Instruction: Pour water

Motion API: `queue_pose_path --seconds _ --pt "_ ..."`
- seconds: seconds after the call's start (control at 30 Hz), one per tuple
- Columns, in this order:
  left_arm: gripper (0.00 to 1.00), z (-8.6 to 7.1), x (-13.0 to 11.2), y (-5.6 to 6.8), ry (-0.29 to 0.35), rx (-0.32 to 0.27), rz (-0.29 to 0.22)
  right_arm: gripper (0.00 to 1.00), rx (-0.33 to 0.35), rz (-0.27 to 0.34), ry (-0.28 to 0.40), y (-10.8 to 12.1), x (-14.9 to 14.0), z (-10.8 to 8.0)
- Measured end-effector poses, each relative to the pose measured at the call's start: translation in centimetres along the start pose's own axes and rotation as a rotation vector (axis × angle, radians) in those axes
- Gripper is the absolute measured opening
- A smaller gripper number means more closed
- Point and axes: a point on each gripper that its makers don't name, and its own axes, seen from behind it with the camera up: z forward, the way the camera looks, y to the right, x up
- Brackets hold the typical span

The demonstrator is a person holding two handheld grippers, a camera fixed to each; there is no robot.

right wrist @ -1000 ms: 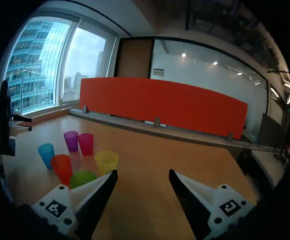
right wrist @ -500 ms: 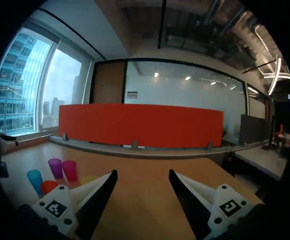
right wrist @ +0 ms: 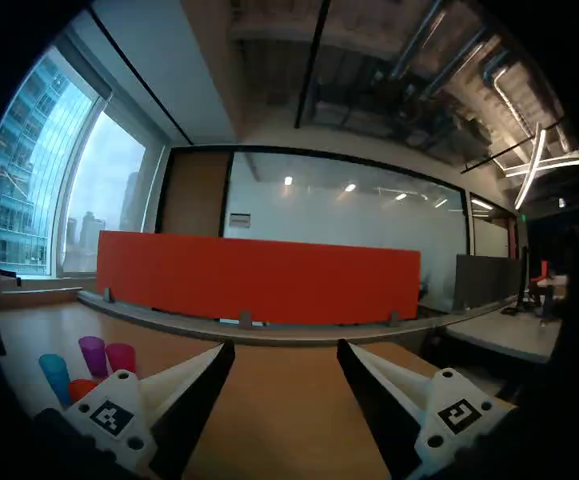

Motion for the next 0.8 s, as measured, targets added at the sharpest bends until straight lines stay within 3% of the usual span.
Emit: queue_pose_path --seconds 0.37,0.57,0.8 --pt "1.00 0.7 -0.2 0.1 0.034 0.031 -0.002 0.99 -0.008 0.049 0.003 -0.4 -0.2 -0.1" --pt "1.00 0.7 -0.7 -1.0 0.046 0.073 0.014 0.99 -0.013 0.059 0.003 -0.2 -0.3 -0.1" --pt "1.00 1.0 -2.5 -1.1 0.043 0.087 0.018 0.99 -0.027 0.076 -0.015 0.2 -0.8 -0.3"
